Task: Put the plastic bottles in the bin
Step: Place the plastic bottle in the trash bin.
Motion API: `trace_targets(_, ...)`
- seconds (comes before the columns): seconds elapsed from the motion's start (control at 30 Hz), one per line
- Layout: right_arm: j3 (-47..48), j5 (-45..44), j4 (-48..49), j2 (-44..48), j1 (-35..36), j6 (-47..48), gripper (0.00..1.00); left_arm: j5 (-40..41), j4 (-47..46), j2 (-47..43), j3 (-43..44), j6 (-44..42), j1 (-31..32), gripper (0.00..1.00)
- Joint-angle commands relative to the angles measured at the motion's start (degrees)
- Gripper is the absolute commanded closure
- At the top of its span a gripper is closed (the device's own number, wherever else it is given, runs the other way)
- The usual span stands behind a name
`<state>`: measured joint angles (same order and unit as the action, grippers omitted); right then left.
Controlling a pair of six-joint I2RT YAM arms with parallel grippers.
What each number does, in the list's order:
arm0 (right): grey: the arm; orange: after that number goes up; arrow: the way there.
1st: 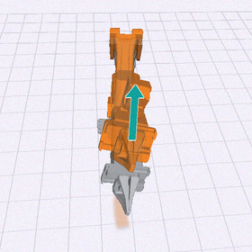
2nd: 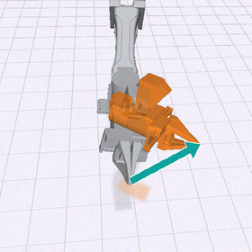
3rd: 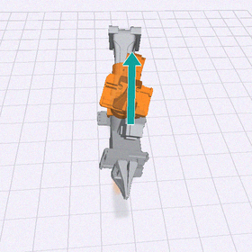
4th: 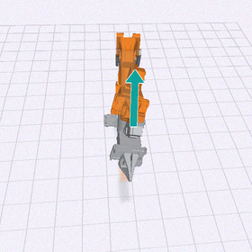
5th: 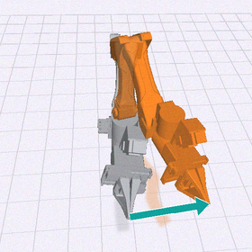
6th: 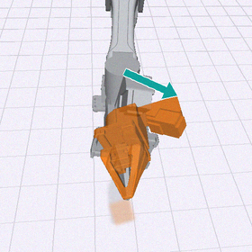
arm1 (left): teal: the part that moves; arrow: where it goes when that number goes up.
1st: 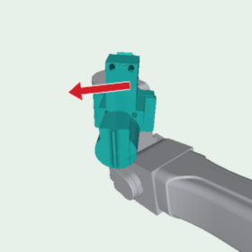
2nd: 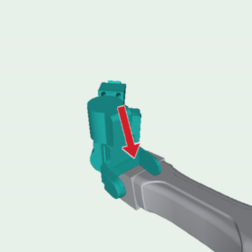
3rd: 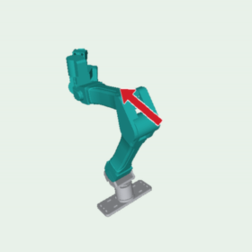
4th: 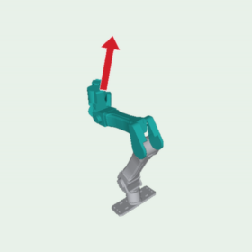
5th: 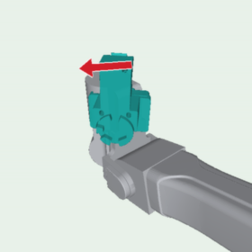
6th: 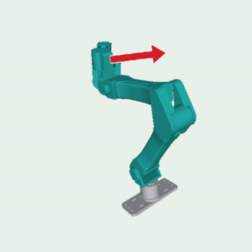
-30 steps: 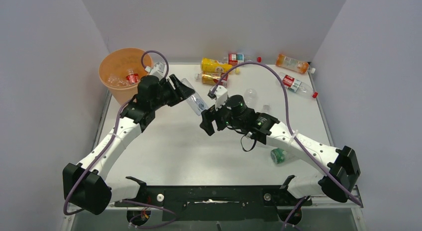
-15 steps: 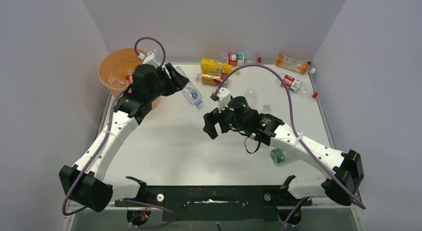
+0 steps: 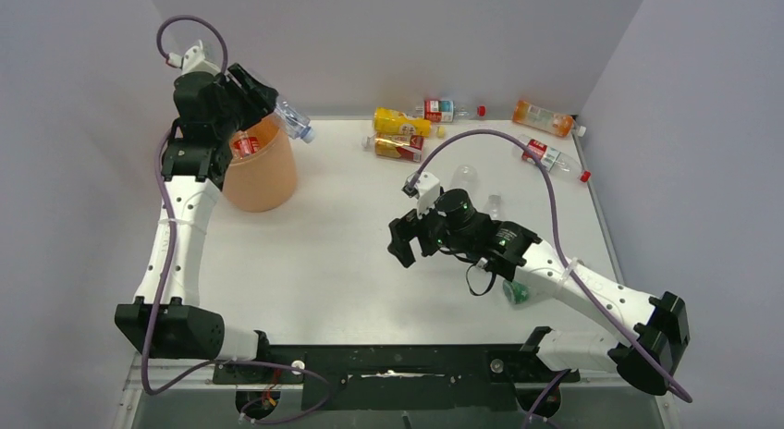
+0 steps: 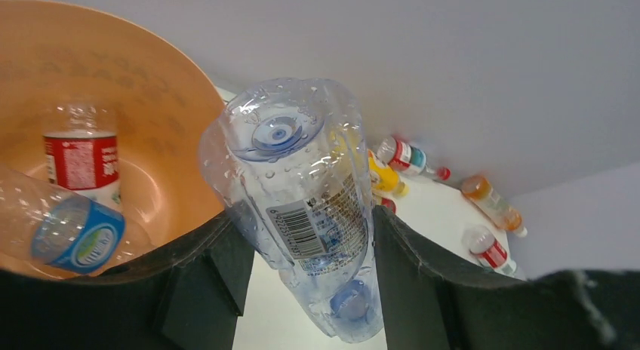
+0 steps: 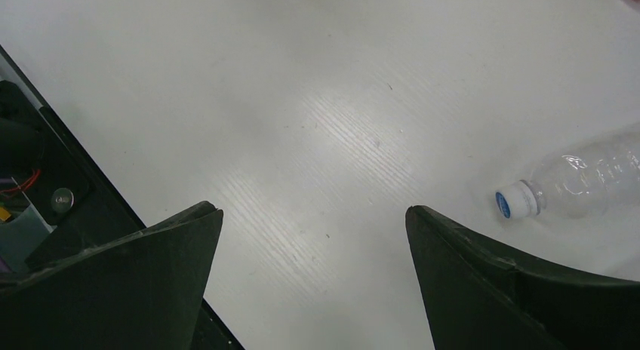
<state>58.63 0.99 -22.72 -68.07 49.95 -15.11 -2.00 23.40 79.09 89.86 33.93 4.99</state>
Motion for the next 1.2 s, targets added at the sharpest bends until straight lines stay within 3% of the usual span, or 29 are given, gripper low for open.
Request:
trace_targets(0.0, -2.1, 0.1, 2.4, 1.8, 0.3, -1.6, 0.02, -0.2, -2.7, 1.5, 5.4, -1.2, -6.2, 0.63)
trace_targets(0.3, -4.8, 0.5, 4.1, 1.8, 1.1, -3.5, 0.02, 1.2, -8.5, 4.5, 4.2, -1.6, -15.2, 0.63)
trace_targets(0.73, -5.0, -2.4, 2.5, 2.0, 1.1, -4.3, 0.02, 5.2, -13.3, 7.8, -1.3, -2.6, -17.9, 0.61)
trace_targets(0.8, -5.1, -3.3, 2.2, 2.0, 1.0, -4.6, 0.02, 5.0, -13.5, 8.1, -2.2, -2.6, -17.9, 0.53)
trace_targets(0.93, -4.7, -7.1, 0.4, 1.8, 0.8, -6.3, 0.02, 2.6, -11.1, 9.8, -1.6, -2.8, -17.9, 0.23)
trace_targets(1.17, -4.6, -16.6, -4.8, 3.5, -1.1, -11.8, 0.03, -1.0, -10.2, 7.4, -4.2, -0.1, -18.9, 0.16)
